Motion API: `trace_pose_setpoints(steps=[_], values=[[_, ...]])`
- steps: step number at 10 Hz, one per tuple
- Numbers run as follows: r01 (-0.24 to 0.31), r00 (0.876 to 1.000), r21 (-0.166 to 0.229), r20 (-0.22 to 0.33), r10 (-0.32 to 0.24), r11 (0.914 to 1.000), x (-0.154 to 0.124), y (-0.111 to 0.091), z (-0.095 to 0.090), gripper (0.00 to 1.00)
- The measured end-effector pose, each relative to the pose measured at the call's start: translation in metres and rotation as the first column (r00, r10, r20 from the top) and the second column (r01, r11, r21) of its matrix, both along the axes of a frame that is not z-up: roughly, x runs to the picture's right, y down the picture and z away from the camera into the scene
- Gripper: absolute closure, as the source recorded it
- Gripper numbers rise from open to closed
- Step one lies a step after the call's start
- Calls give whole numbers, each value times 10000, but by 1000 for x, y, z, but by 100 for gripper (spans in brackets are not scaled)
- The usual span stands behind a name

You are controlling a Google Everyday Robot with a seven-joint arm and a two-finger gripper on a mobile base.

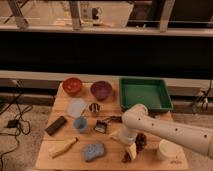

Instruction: Place grapes in purple bowl

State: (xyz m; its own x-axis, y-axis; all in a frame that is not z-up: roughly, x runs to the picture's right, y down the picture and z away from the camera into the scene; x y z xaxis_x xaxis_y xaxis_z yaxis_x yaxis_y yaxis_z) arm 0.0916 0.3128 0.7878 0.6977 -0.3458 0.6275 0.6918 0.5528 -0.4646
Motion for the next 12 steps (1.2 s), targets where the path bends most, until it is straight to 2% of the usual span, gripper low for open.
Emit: trace_pose_setpoints(steps=[3,4,5,8,9,11,12], values=[[2,10000,12,-1,-2,10000,1,-4,-3,50],[1,10000,19,8,-1,10000,1,-7,-5,62],[-4,10000,23,5,4,10000,1,-8,-6,68],[14,10000,14,-5,-14,10000,4,-13,-10,71],[15,10000,13,-2,-15,10000,4,-13,-10,75],[-53,9999,-33,93,53,10000,4,-13,-7,90],[-105,9998,-73,148,106,9999,7,-13,-3,91]])
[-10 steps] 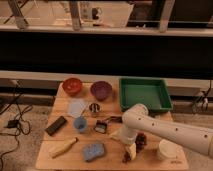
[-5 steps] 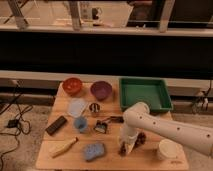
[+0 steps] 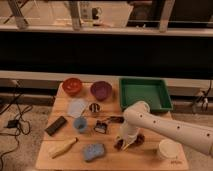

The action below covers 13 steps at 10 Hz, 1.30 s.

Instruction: Place grapes in purple bowl

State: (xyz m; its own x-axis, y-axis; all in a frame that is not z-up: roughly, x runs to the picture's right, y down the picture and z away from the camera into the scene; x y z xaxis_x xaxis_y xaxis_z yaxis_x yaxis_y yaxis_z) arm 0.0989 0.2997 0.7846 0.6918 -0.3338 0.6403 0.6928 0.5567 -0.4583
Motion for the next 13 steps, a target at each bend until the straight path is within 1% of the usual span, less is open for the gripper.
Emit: trace_pose_setpoints(steps=[13], values=[[5,10000,-41,-90,-6,10000,6,3,1,91]])
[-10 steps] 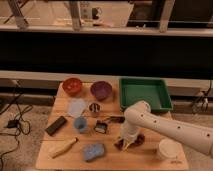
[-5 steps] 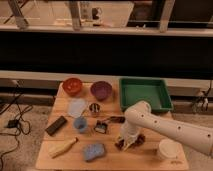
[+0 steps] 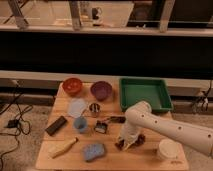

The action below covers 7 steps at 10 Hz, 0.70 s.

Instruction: Place grapes in purple bowl

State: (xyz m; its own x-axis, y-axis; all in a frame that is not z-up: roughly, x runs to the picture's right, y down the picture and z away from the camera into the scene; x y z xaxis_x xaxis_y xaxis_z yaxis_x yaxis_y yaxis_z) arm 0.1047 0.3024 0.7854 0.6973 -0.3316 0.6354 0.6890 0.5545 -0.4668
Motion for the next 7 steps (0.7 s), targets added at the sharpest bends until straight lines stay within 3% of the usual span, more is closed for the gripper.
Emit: trace_pose_setpoints(steps=[4,7], values=[[7,10000,-48,-55,-7,10000,3,-2,-4,91],[58,9999,525,126,-64,9986,-10,-12,-27,91]])
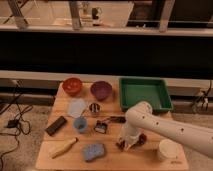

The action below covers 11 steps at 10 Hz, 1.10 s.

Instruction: Place grapes in purple bowl

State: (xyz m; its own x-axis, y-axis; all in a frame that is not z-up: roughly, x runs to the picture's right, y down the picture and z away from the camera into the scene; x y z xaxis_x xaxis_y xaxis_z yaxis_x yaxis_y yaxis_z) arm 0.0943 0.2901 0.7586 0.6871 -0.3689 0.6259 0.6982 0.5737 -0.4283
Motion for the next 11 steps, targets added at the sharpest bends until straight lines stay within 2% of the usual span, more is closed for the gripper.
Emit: trace_pose_setpoints(steps=[2,7,11], values=[[33,9996,373,267,-43,9993,-14,-9,-16,91],[-78,9971,1070,761,-4,9942,-28,-32,-38,91],[-118,9966,1114,818,26,9937,-29,-35,-38,91]])
